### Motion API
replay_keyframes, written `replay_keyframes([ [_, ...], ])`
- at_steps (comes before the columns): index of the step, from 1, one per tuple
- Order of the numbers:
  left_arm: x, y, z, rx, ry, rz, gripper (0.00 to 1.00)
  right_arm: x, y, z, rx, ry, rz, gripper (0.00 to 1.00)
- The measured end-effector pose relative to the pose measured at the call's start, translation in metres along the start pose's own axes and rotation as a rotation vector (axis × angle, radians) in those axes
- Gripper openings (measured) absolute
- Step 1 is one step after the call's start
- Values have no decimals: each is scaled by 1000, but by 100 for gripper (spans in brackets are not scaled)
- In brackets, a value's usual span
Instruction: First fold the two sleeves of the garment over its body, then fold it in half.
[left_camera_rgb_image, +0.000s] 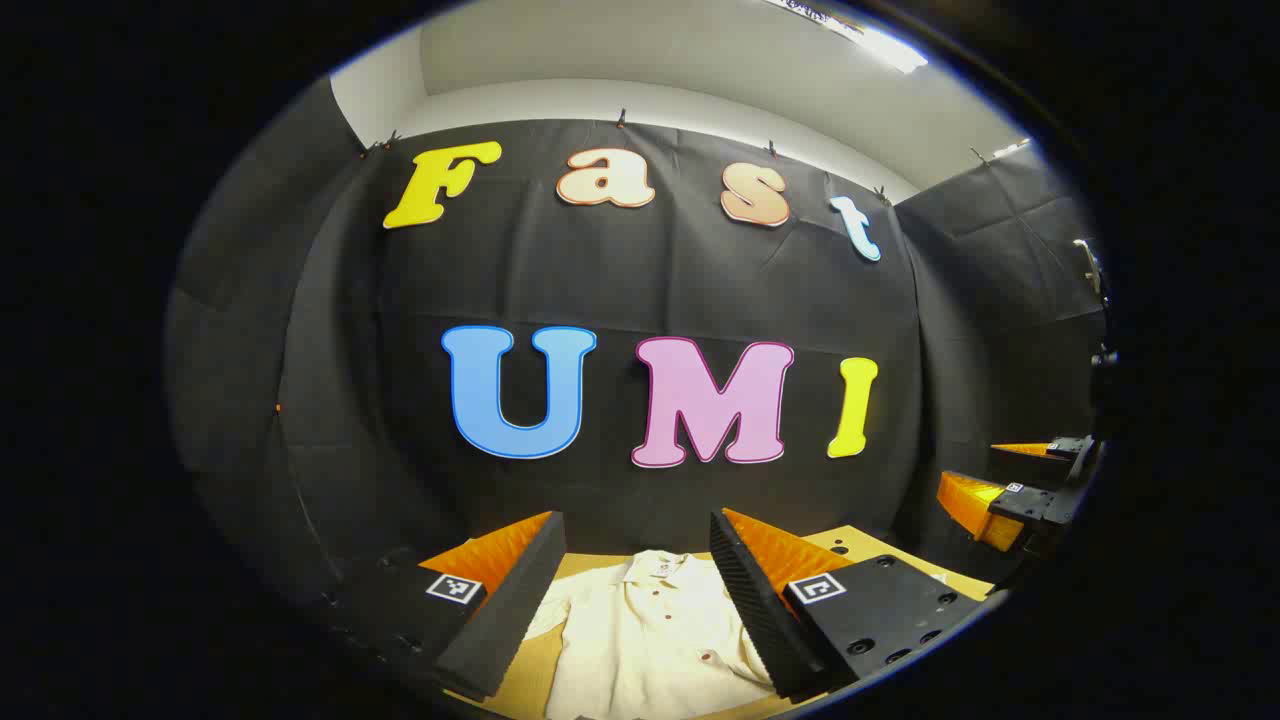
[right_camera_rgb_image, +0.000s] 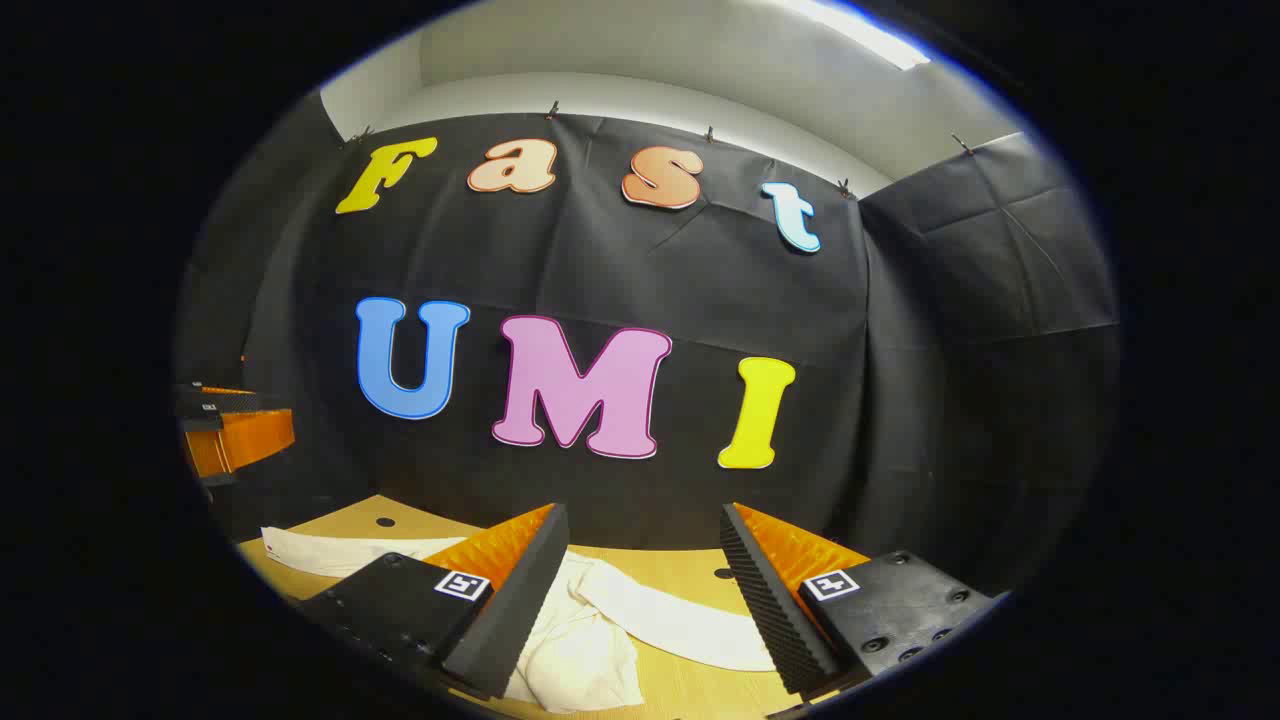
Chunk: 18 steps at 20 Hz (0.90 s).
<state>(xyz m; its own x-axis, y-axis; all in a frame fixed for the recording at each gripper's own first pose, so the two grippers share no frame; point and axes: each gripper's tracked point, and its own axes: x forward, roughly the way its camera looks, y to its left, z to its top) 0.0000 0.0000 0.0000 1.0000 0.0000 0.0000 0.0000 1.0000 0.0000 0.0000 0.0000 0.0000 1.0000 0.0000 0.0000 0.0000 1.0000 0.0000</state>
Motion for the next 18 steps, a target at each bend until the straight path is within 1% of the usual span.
replay_keyframes([
  [7, 3, 2, 0, 2, -3, -1, 95, 1, 2, 3, 6, -7, 5, 97],
  [11, 4, 5, 2, 6, -12, 2, 95, 1, 3, 11, 16, -39, 7, 97],
  [15, 4, 4, 1, 0, -7, 2, 95, 1, 7, 9, 11, -35, 18, 97],
  [18, 2, 3, 0, -4, -8, -1, 95, 0, 9, 10, 35, -43, 32, 97],
])
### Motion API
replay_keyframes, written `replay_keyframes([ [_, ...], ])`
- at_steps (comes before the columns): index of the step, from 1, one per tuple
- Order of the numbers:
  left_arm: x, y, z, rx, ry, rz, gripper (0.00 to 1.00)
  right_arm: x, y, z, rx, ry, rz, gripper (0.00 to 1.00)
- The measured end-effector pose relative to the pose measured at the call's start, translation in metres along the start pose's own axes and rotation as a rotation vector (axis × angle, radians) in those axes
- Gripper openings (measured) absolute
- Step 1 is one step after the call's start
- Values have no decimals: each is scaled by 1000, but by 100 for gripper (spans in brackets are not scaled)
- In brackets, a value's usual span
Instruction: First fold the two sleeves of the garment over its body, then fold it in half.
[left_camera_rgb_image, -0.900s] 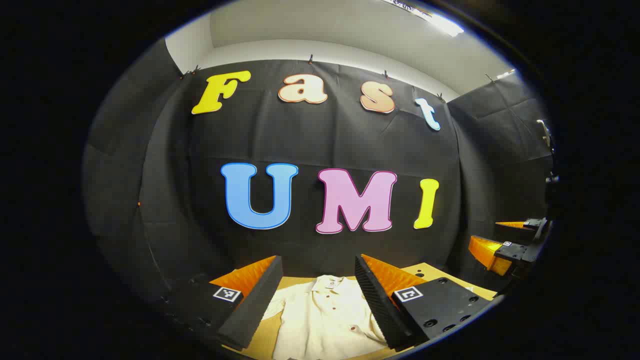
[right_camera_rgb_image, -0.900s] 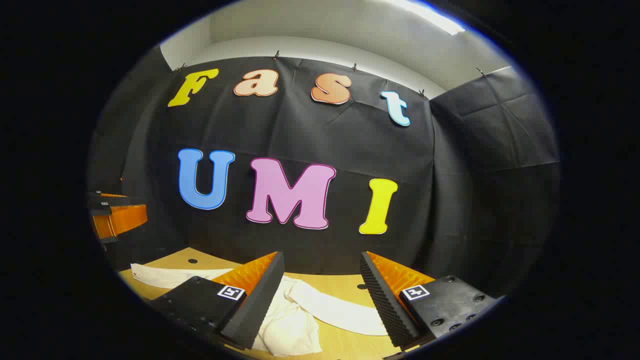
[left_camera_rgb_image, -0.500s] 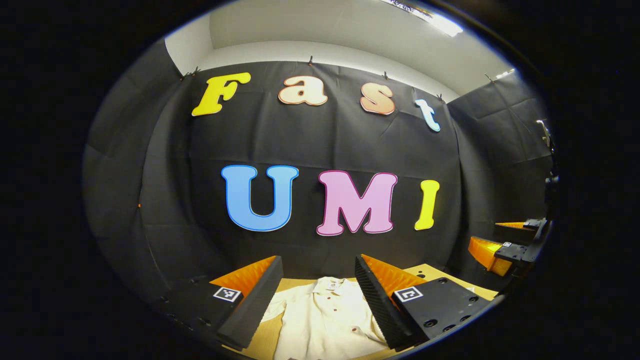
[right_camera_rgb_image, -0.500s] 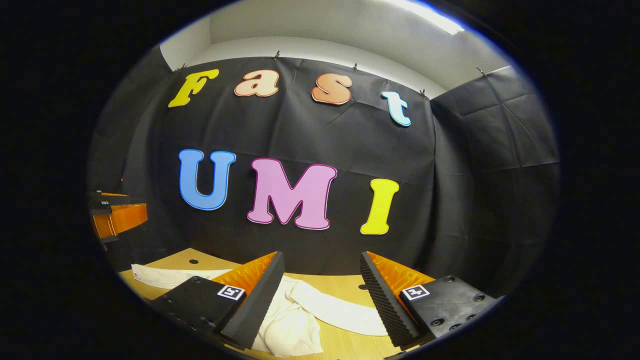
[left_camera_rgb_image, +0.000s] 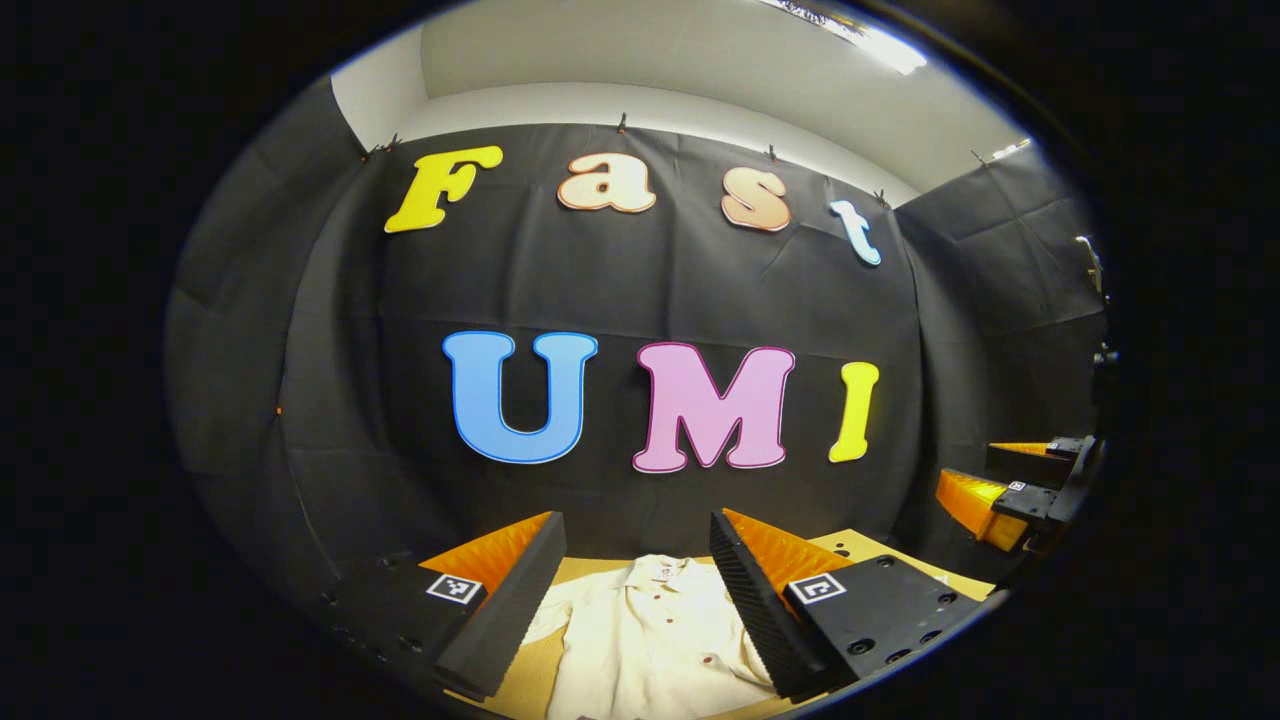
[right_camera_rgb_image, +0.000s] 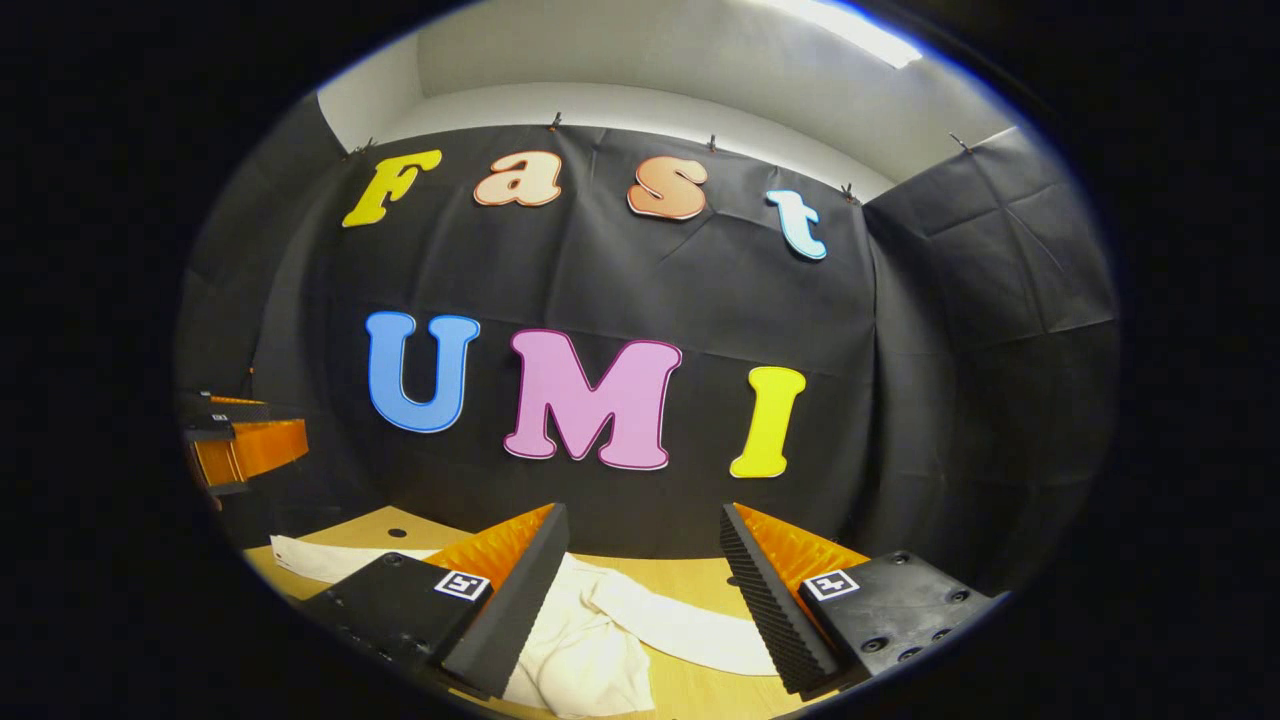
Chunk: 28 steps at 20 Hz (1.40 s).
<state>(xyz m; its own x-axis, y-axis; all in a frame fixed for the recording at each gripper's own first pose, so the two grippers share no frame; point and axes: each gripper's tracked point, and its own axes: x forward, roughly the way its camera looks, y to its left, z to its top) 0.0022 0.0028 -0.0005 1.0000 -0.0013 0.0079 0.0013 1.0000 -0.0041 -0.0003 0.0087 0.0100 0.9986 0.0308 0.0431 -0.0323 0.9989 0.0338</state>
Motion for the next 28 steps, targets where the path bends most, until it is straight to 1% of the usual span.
replay_keyframes([
  [5, -2, 1, -5, -2, 18, 4, 95, 5, -5, -16, -4, 46, -5, 97],
  [9, -5, 2, -6, -9, 29, 15, 95, 25, -16, -56, 42, 178, -5, 98],
  [11, -5, 4, -6, -10, 35, 25, 95, 37, -26, -83, 59, 258, -19, 97],
  [12, -4, 4, -8, -8, 39, 33, 95, 43, -31, -101, 69, 318, -20, 97],
  [14, -4, 4, -11, -9, 52, 44, 95, 53, -40, -140, 123, 440, -29, 98],
  [16, -2, 3, -15, 0, 62, 61, 95, 60, -50, -174, 173, 537, -46, 98],
  [18, 1, 3, -17, 9, 72, 82, 95, 69, -71, -206, 166, 601, -79, 98],
  [22, 14, -6, -27, -2, 110, 112, 95, 73, -129, -267, 78, 721, -149, 98],
  [25, 26, -16, -34, -41, 135, 140, 95, 81, -174, -311, 87, 799, -216, 98],
  [28, 41, -27, -36, -30, 143, 151, 95, 76, -217, -350, 131, 899, -297, 98],
])
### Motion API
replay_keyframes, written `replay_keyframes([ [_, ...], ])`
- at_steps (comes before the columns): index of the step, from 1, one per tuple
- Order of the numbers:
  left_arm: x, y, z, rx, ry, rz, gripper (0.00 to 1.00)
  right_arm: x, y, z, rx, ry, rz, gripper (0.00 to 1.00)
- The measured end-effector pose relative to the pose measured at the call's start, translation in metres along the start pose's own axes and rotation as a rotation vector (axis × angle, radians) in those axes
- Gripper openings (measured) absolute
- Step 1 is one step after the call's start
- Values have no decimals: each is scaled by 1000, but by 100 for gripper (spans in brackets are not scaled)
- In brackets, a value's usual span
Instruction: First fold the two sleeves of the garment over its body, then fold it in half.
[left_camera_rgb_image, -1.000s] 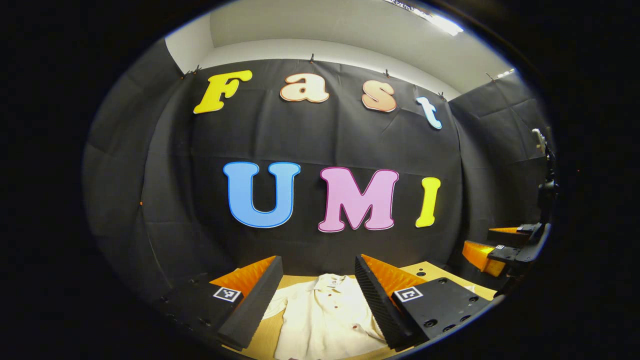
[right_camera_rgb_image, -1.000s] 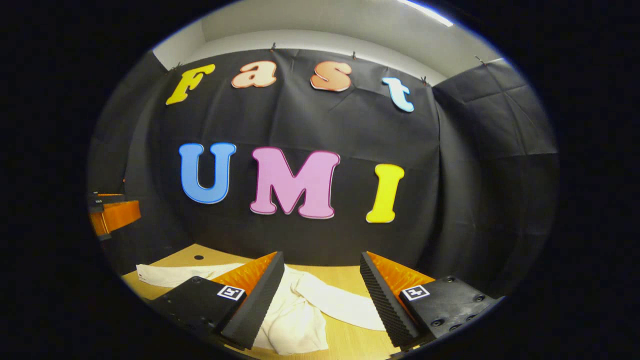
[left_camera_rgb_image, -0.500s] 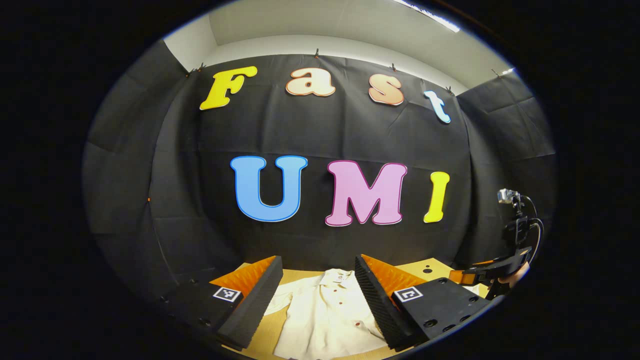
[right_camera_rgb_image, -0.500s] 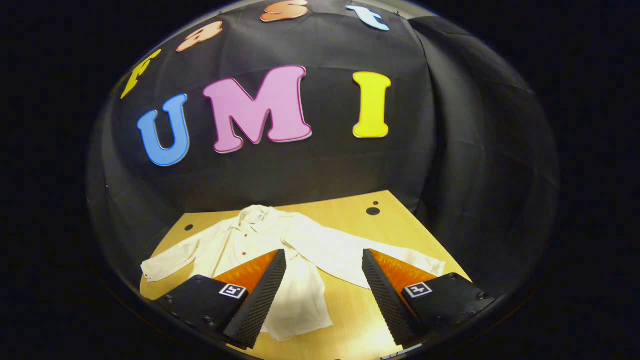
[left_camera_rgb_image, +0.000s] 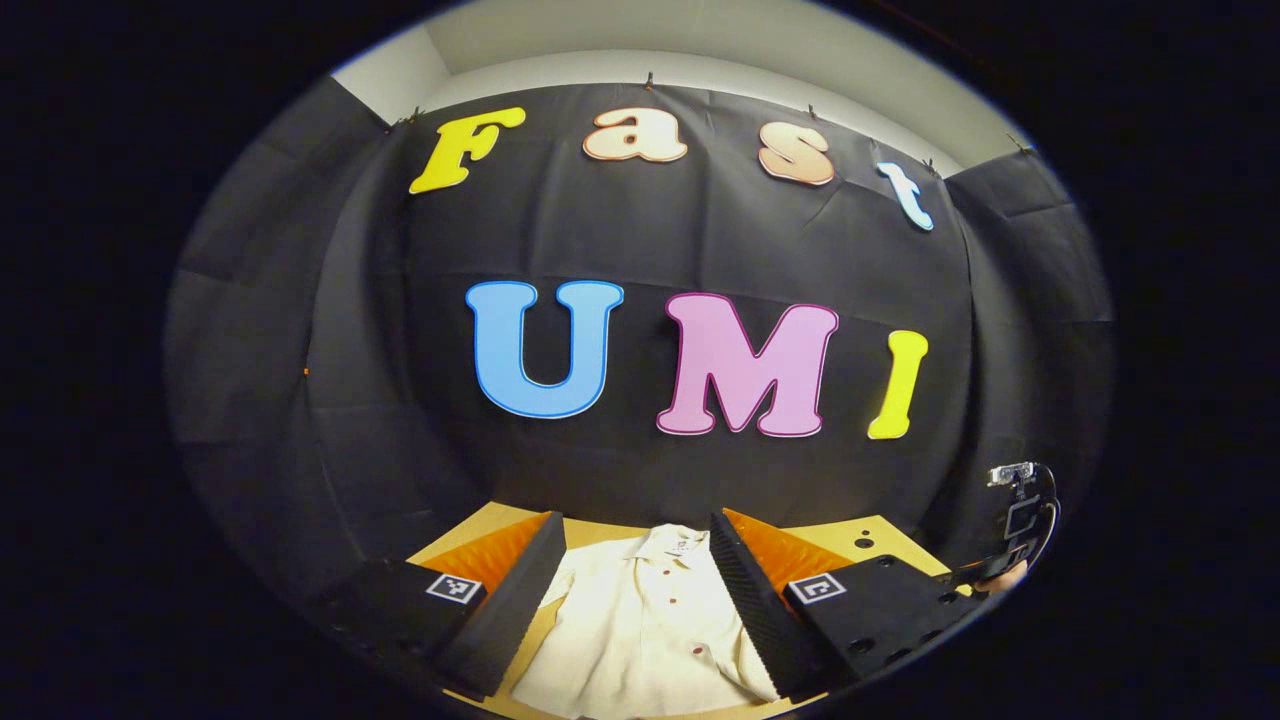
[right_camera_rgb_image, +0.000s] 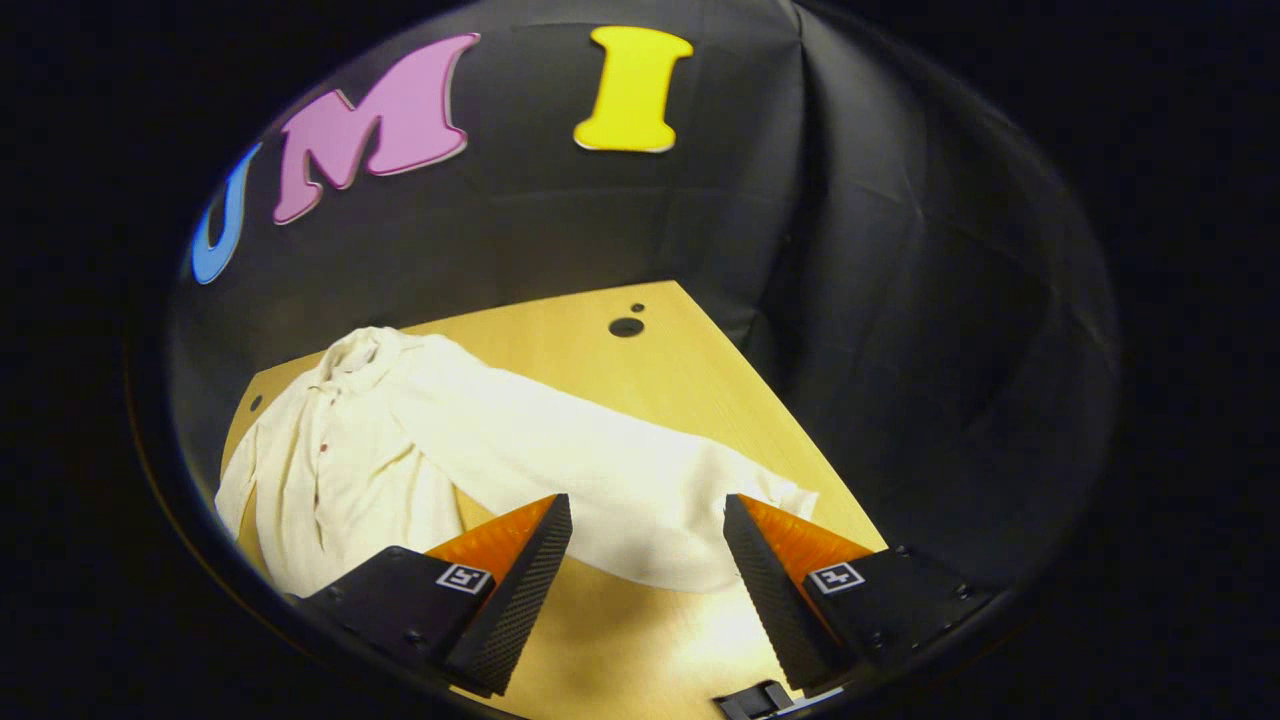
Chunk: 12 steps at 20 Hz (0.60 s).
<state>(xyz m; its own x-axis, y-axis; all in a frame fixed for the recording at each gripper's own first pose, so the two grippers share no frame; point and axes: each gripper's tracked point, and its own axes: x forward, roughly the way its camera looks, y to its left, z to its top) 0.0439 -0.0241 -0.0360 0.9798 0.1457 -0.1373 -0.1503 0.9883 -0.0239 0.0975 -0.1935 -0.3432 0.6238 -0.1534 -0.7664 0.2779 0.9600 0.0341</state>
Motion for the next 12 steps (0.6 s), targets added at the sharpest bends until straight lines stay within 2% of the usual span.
replay_keyframes([
  [6, 22, -24, -7, 18, 20, -7, 95, 53, -72, -28, 46, 135, -127, 99],
  [8, 26, -31, -10, 15, 29, -6, 95, 66, -89, -43, 91, 192, -145, 99],
  [12, 32, -41, -20, 32, 58, 2, 95, 82, -109, -69, 118, 284, -129, 99],
])
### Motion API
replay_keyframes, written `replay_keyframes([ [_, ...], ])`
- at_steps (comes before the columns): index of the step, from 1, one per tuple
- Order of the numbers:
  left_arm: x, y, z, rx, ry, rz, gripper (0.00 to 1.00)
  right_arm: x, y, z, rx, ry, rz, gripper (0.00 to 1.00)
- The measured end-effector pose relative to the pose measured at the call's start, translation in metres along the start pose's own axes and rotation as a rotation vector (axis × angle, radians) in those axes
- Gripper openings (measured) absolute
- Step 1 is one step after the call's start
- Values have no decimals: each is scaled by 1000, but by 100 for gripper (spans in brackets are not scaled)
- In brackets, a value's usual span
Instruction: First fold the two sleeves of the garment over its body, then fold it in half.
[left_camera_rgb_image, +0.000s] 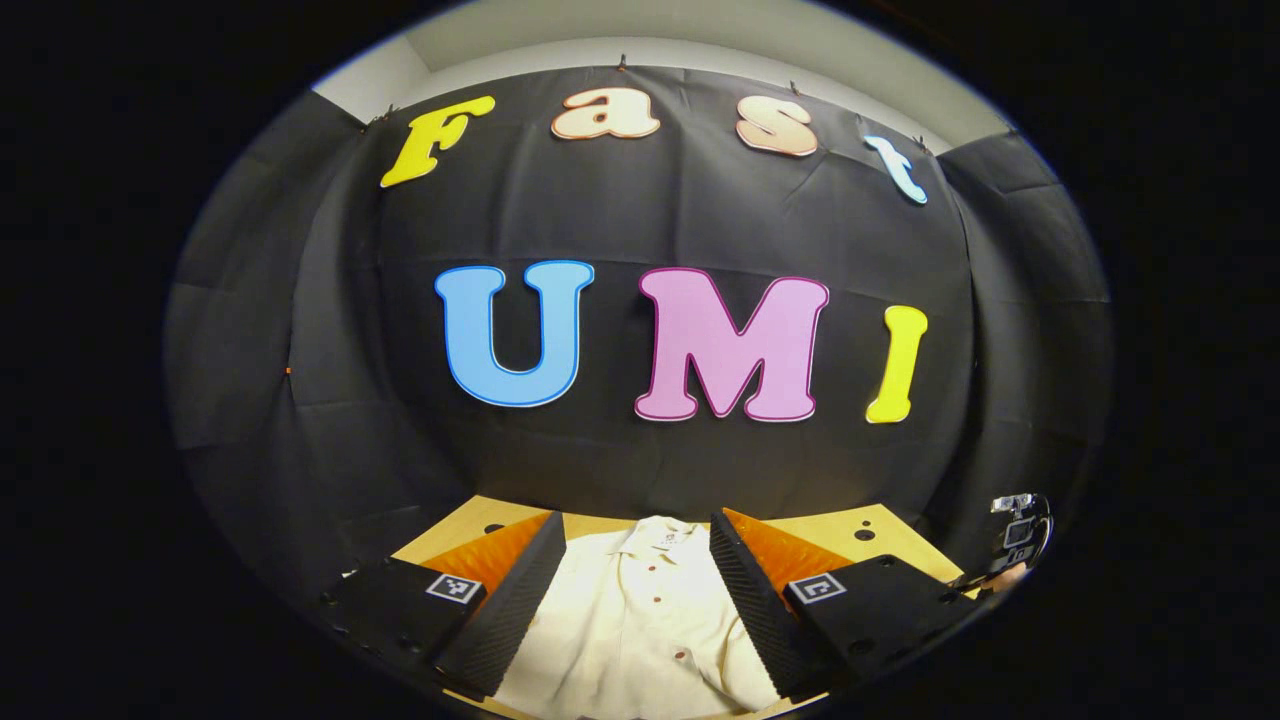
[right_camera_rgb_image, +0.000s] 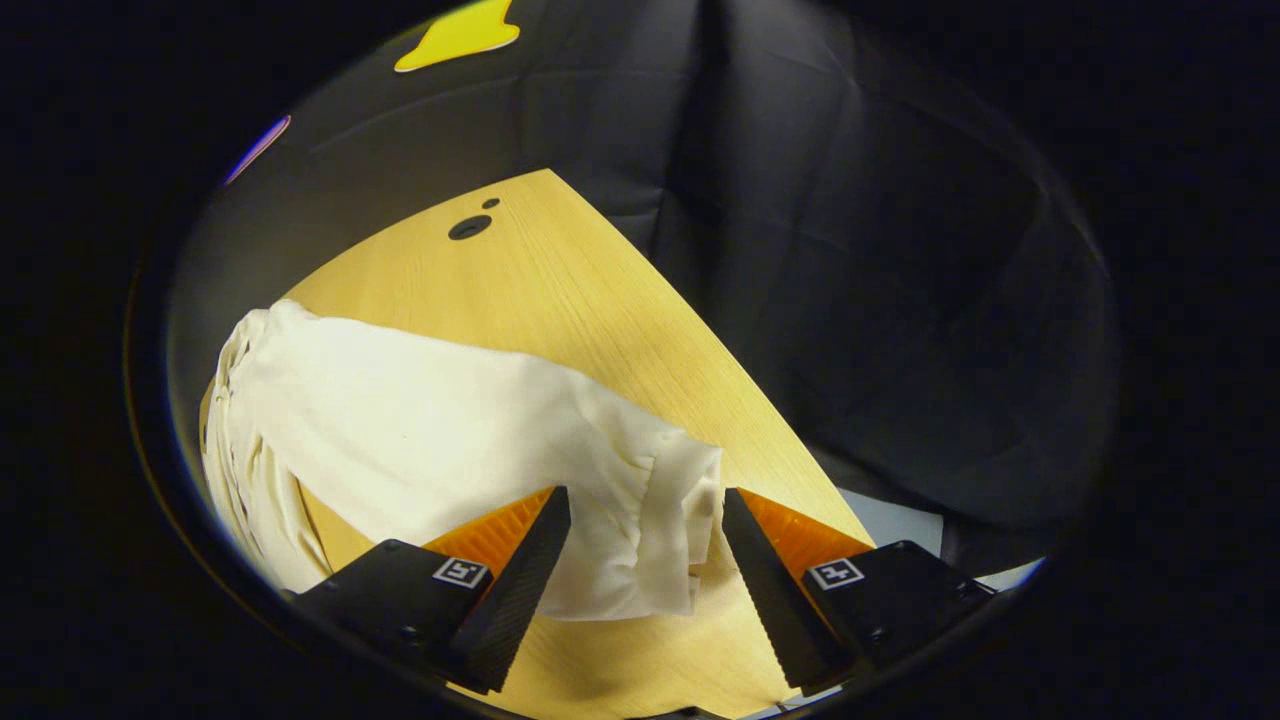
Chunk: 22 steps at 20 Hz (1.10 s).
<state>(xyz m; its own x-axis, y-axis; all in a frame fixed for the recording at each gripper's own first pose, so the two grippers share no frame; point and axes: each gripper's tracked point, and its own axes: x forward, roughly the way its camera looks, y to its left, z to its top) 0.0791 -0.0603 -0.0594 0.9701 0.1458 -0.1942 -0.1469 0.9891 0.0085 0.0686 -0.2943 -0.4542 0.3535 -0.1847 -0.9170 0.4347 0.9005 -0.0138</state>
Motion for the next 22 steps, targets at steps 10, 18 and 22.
replay_keyframes([
  [10, -4, -25, -8, 15, 33, -33, 95, 15, 5, 6, 32, 40, 68, 52],
  [18, -4, -5, -16, 8, 59, -12, 95, -13, 26, 42, -88, -40, 130, 5],
  [22, -3, 8, -19, -12, 64, -8, 95, -57, 72, 83, -147, -142, 216, 5],
])
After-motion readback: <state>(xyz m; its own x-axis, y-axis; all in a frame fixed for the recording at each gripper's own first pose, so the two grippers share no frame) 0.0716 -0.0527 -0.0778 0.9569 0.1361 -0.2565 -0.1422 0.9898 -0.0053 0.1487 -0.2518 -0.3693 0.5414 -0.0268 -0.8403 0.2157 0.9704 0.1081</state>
